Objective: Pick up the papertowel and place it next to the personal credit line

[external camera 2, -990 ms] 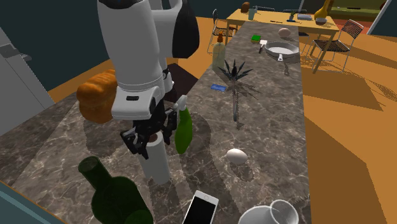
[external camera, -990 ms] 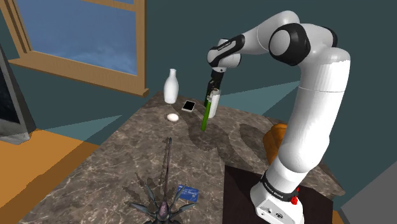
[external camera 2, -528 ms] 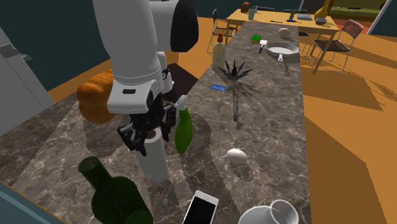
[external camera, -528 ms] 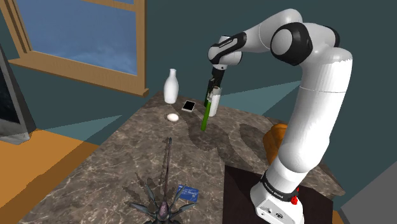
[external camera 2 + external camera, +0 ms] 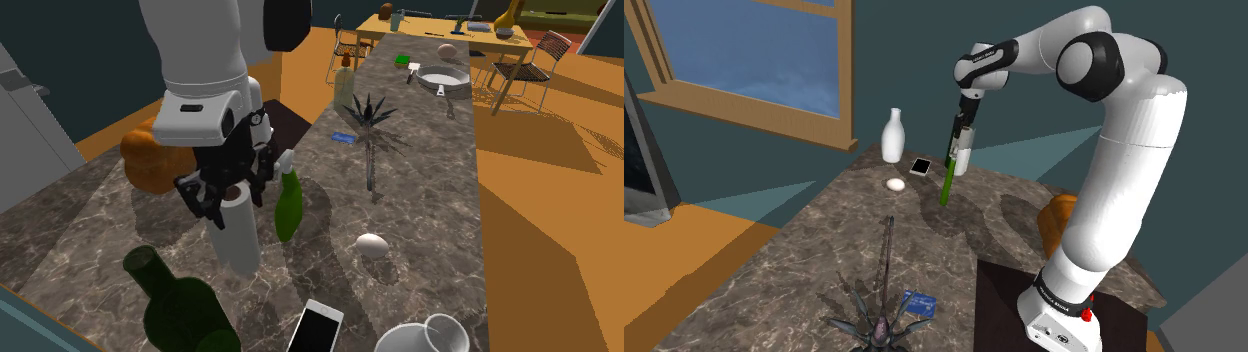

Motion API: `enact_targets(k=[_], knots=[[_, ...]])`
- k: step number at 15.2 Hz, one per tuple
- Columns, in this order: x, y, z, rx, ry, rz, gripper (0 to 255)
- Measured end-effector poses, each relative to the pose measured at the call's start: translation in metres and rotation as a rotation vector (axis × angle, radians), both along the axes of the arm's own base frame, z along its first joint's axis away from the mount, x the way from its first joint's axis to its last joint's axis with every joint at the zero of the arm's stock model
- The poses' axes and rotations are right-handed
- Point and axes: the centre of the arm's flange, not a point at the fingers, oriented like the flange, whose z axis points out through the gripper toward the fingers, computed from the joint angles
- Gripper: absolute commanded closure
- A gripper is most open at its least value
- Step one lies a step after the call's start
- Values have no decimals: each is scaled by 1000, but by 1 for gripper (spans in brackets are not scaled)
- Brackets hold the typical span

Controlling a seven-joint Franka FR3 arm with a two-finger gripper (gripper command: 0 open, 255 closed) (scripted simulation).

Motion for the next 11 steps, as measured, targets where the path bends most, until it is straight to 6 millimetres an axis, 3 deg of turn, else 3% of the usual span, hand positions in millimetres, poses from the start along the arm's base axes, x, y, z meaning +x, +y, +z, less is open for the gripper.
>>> enact_targets(k=[11], knots=[[0,0,58,0,0,0,255]])
